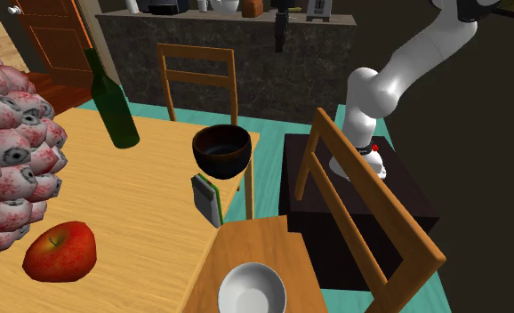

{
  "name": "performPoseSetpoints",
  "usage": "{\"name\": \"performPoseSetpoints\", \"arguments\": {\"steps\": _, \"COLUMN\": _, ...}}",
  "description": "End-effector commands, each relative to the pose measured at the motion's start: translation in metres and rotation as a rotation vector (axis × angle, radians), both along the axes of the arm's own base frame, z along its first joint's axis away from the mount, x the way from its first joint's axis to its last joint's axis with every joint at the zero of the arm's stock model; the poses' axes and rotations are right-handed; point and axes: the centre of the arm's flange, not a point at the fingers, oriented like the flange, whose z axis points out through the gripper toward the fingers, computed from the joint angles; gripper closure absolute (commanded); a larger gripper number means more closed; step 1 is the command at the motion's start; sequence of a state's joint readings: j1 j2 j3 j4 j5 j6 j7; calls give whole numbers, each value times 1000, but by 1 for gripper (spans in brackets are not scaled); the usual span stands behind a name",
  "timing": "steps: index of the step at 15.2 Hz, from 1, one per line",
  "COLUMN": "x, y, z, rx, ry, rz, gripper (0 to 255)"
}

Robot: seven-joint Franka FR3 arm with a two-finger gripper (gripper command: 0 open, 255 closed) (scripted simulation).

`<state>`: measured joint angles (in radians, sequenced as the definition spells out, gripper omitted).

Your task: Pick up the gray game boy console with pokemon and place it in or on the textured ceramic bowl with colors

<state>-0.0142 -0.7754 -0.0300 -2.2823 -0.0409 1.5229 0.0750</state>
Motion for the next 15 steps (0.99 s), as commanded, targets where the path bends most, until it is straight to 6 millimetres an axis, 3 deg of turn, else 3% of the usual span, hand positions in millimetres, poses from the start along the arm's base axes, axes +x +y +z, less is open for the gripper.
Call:
{"name": "performPoseSetpoints", "arguments": {"steps": 1, "x": 0, "y": 0, "z": 0, "rx": 0, "ry": 0, "rz": 0, "gripper": 0}}
{"name": "performPoseSetpoints", "arguments": {"steps": 15, "x": 57, "y": 162, "z": -64, "rx": 2, "ry": -39, "rz": -77, "gripper": 0}}
